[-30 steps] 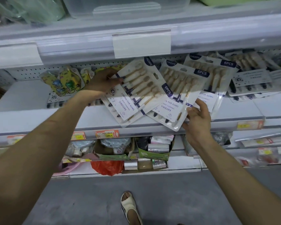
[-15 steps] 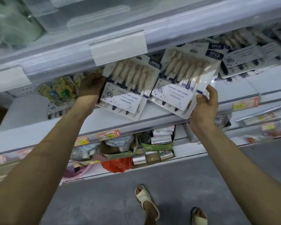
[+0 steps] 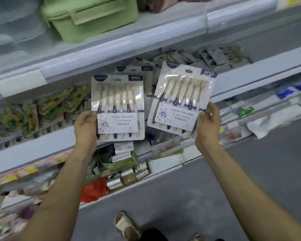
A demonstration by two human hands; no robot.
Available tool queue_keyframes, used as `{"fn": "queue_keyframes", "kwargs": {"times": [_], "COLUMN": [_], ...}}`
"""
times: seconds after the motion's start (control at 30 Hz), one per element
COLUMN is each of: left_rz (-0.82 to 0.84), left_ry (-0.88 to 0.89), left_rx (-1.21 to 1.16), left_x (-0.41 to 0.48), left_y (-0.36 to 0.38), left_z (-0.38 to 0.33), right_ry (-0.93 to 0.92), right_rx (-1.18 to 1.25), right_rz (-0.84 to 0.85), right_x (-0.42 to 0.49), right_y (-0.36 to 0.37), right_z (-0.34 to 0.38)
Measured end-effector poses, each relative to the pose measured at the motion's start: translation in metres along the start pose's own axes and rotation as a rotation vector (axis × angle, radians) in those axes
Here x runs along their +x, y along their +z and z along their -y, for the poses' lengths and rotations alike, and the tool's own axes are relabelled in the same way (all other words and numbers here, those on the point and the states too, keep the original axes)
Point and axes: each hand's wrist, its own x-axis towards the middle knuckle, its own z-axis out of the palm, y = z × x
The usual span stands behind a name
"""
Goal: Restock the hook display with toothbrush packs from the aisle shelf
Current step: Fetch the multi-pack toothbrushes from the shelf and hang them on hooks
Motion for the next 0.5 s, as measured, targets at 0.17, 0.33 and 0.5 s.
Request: {"fn": "queue_keyframes", "kwargs": {"times": [0.17, 0.33, 0.5], "left_rz": [0.081, 0.217, 0.406], "left_ry": [-0.077, -0.082, -0.088], "left_rx": [-0.096, -0.046, 0.024], "left_x": [-0.079, -0.145, -0.18], "left_y": [0.105, 0.224, 0.34], "left_z": [0.019, 0.011, 0.0], "right_ry": [-0.027, -0.067, -0.083], "right_rx": [-0.058, -0.121, -0.15], "right_rz": [-0.027, -0.197, -0.373], "right_x": [0.051, 0.094, 0.13], "right_y": [-0.106, -0.21, -0.296], "right_z": [0.047, 0.095, 0.125]}}
